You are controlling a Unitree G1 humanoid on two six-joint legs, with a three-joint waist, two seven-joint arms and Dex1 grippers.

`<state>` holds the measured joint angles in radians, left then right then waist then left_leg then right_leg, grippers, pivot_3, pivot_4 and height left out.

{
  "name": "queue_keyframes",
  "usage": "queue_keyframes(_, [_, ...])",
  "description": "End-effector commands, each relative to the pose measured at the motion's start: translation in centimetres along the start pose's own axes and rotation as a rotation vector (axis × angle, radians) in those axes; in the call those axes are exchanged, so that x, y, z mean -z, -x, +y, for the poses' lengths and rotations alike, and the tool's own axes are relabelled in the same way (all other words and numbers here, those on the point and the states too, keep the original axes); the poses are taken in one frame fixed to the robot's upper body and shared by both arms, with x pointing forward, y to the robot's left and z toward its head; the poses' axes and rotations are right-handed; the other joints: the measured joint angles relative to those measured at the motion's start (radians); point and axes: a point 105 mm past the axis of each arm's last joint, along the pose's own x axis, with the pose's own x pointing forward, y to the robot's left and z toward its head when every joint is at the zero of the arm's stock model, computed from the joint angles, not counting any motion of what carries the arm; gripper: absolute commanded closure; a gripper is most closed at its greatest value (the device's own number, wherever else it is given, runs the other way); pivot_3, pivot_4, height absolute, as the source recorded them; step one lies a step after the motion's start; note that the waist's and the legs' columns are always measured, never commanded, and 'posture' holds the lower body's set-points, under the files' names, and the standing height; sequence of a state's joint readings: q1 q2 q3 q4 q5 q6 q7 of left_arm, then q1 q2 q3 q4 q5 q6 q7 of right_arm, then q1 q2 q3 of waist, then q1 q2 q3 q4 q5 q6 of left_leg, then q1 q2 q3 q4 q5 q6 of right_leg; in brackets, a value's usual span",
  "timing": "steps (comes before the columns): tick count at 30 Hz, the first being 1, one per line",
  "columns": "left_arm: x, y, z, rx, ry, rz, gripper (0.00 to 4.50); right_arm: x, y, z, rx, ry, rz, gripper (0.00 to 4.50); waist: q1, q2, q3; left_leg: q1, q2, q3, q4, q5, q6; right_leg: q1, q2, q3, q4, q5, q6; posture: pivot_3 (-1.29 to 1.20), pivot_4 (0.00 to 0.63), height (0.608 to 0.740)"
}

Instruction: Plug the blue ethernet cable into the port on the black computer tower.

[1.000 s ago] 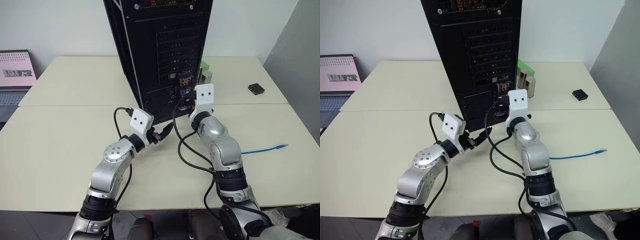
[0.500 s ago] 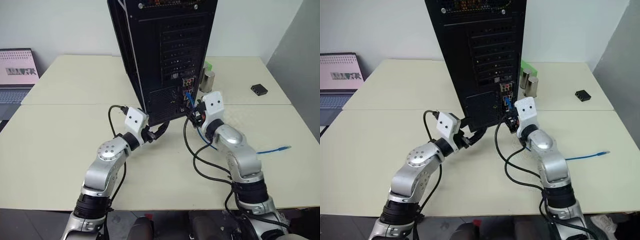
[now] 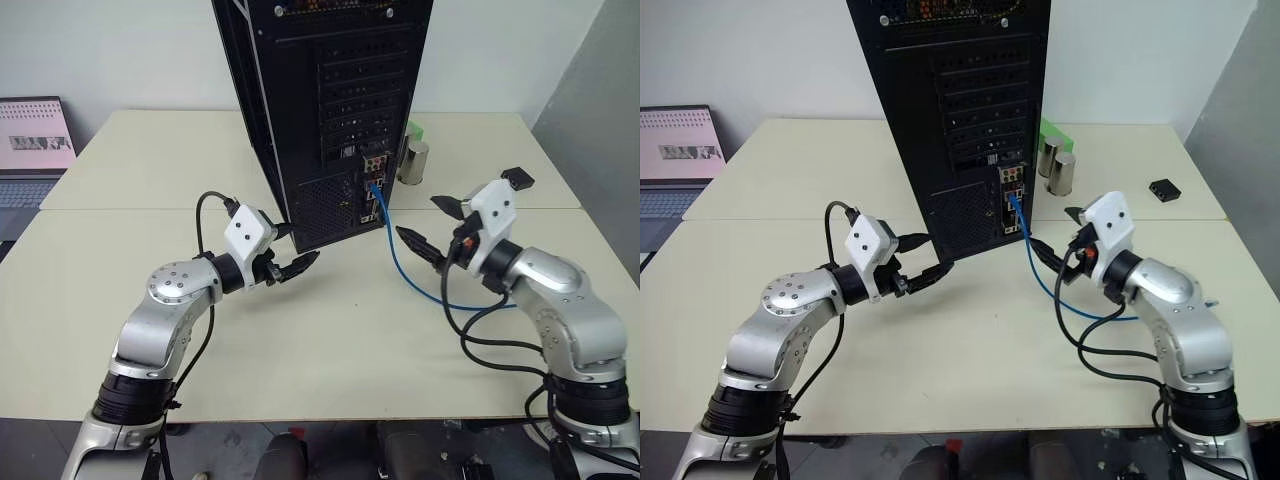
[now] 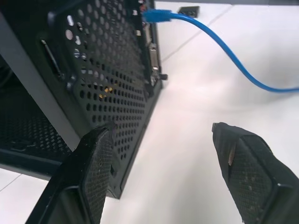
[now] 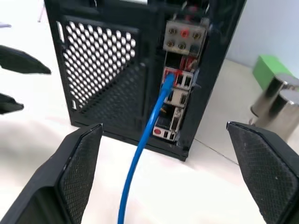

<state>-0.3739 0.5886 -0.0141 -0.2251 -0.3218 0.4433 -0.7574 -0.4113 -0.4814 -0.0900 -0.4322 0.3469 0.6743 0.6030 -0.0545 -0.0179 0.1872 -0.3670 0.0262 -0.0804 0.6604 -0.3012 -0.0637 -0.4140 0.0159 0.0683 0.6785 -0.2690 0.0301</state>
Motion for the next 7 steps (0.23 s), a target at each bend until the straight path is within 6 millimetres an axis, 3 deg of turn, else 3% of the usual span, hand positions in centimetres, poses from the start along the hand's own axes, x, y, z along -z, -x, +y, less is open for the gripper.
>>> queue_keyframes(1, [-2.08,0.83,-0.10,0.066,-0.014,-0.049,1.01,-2.63,0.95,0.77,-0.103,0.010,-0.087,0.03,0.000,0.000,0.000,0.000,0.000,0.000,0.000,0.000,0.000,0.000,0.000,0.000,0.000,0.000,0.000,0.00,0.150,0.740])
queue_keyframes(7, [-2.35,1.20,-0.23,0.103,-0.027,-0.046,1.01,-2.82,1.15,0.57,-0.125,0.012,-0.082,0.03,0.000,0.000,0.000,0.000,0.000,0.000,0.000,0.000,0.000,0.000,0.000,0.000,0.000,0.000,0.000,0.00,0.150,0.740])
